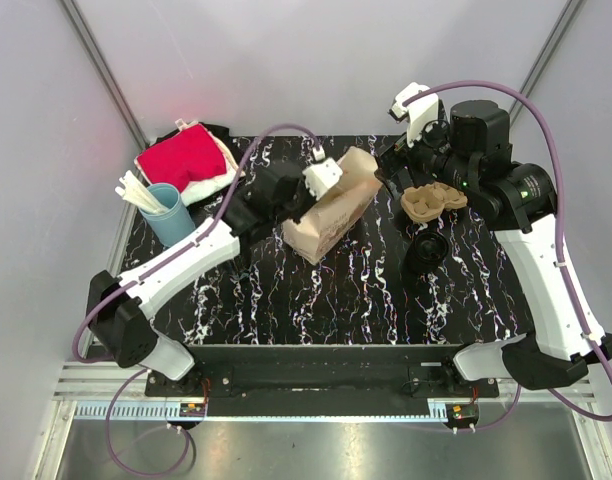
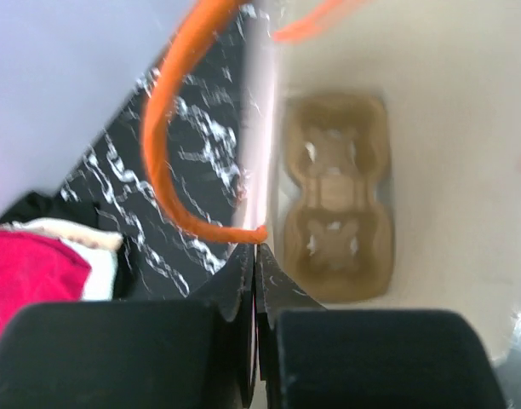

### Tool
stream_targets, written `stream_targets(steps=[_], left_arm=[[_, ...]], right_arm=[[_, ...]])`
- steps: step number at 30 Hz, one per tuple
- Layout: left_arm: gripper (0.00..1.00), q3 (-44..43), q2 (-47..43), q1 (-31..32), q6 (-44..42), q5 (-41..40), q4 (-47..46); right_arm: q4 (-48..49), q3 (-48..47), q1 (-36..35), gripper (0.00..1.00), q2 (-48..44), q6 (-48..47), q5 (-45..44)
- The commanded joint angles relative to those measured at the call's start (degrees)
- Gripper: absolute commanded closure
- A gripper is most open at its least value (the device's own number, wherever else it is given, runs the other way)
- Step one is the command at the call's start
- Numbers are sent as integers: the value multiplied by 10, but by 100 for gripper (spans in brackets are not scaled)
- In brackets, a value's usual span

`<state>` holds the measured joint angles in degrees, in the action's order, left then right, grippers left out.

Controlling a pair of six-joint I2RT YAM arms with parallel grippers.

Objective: Pack the takeout coffee

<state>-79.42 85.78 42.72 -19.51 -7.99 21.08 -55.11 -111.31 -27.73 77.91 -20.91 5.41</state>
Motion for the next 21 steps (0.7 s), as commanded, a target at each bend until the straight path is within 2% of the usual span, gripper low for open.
stream_targets(steps=[1, 5, 9, 13, 16, 21], left_arm=[[100, 73, -49, 25, -29, -12, -53], [100, 39, -68, 26, -31, -27, -39], [100, -43, -62, 26, -54, -62, -27], [100, -73, -53, 31, -77, -75, -30], [100, -57, -51, 43, -81, -69, -29], [100, 41, -74, 91, -90, -72, -33]], right_arm=[[27, 1, 1, 0, -12, 3, -6], [27, -1, 1, 1, -3, 2, -11], [30, -10, 0, 0, 9, -1, -26], [30, -19, 6, 0, 14, 3, -36], [32, -16, 11, 0, 7, 5, -36], [34, 15, 14, 0, -11, 6, -33]])
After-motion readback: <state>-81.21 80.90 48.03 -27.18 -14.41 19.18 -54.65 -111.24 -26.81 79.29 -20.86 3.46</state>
